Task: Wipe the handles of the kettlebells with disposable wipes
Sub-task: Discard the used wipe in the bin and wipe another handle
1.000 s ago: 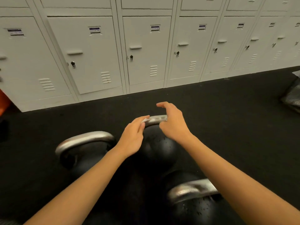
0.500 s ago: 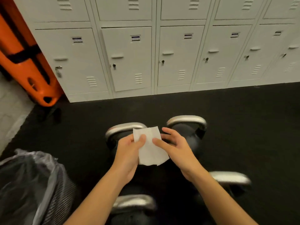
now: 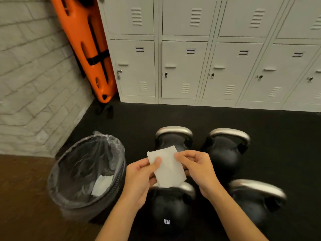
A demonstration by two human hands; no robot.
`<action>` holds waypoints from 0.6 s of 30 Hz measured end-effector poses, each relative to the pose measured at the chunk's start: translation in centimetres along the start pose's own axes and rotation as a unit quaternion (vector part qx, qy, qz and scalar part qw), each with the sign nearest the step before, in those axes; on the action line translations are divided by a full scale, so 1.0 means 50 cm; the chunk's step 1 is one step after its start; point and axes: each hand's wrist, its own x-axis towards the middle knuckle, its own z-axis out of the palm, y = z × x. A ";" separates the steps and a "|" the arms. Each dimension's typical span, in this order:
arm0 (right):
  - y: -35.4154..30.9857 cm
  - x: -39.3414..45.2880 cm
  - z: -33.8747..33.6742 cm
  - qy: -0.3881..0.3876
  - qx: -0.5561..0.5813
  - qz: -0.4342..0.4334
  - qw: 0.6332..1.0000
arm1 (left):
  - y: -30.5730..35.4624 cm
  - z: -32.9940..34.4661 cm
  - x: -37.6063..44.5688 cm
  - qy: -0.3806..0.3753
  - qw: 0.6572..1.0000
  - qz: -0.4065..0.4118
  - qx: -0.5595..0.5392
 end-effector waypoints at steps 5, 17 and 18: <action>-0.019 -0.025 0.029 0.005 0.018 0.026 0.999 | 0.011 -0.033 -0.040 0.045 0.998 -0.016 -0.052; 0.005 -0.061 0.098 0.069 0.081 0.050 0.993 | -0.040 -0.075 -0.055 -0.034 0.972 -0.076 -0.218; 0.006 -0.063 0.100 0.079 0.089 0.049 0.992 | -0.044 -0.077 -0.055 -0.036 0.971 -0.076 -0.224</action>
